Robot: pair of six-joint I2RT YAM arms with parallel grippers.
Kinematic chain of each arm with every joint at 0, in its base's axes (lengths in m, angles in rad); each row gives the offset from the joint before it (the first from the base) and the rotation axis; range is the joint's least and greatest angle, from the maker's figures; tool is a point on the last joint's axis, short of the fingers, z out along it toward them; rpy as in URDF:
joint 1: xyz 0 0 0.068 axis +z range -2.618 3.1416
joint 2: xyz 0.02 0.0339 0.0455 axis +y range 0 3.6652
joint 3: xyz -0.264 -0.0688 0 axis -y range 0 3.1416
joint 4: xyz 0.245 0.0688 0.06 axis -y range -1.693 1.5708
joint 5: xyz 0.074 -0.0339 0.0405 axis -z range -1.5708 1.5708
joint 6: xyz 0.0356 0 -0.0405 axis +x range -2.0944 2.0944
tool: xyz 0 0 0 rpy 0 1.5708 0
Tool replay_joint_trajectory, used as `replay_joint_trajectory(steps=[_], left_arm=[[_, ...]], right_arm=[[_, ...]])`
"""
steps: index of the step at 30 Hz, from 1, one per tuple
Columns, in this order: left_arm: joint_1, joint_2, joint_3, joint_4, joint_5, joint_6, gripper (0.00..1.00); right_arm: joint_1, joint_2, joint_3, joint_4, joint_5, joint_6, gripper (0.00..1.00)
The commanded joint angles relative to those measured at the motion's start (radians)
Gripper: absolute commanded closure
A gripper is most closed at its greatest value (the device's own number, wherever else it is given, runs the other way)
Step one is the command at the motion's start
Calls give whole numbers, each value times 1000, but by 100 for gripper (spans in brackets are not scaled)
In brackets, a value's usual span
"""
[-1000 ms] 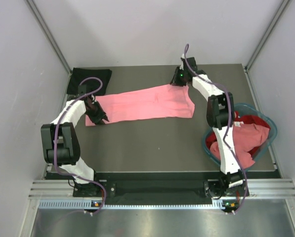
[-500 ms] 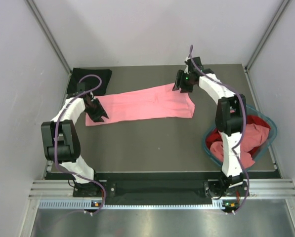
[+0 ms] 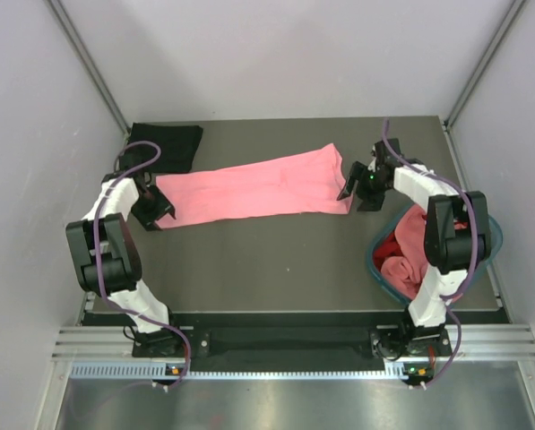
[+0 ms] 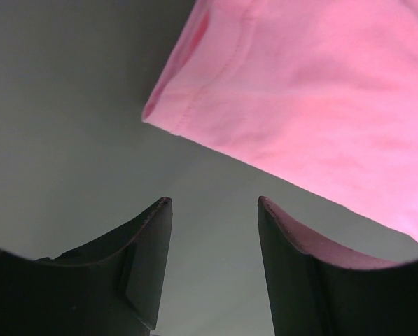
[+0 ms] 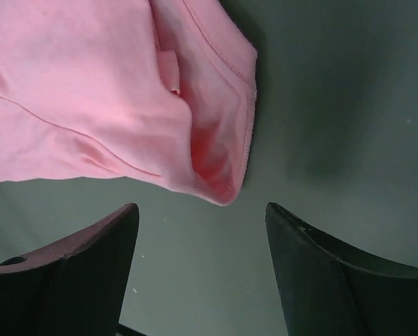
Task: Fold and stack the t-shirts
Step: Fold the tshirt
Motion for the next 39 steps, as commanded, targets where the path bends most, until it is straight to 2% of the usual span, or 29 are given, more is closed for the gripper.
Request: replay_joint_trajectory(steps=[1, 7, 12, 17, 22, 26, 27, 31, 33, 39], left_arm=[[12, -17, -35, -22, -39, -38, 43], [12, -38, -55, -2, 13, -50, 45], [12, -54, -68, -2, 27, -36, 47], [14, -57, -82, 6, 59, -27, 48], [12, -48, -78, 10, 71, -36, 49], [12, -48, -71, 18, 77, -44, 50], [12, -46, -71, 21, 88, -45, 50], [12, -54, -80, 44, 112, -45, 52], [14, -60, -83, 47, 116, -39, 52], [-8, -93, -88, 44, 109, -21, 53]], right_arm=[[12, -21, -15, 104, -34, 68, 27], [9, 37, -21, 113, -9, 42, 28], [6, 106, 13, 128, 18, 6, 35], [6, 135, 43, 140, 35, -64, 37], [6, 186, 86, 151, -1, -96, 49], [7, 215, 111, 162, 8, -84, 64], [7, 227, 119, 160, 14, -75, 73], [6, 250, 163, 159, 97, -55, 95], [0, 261, 181, 159, 165, -43, 100], [-48, 354, 359, 142, 247, -66, 100]])
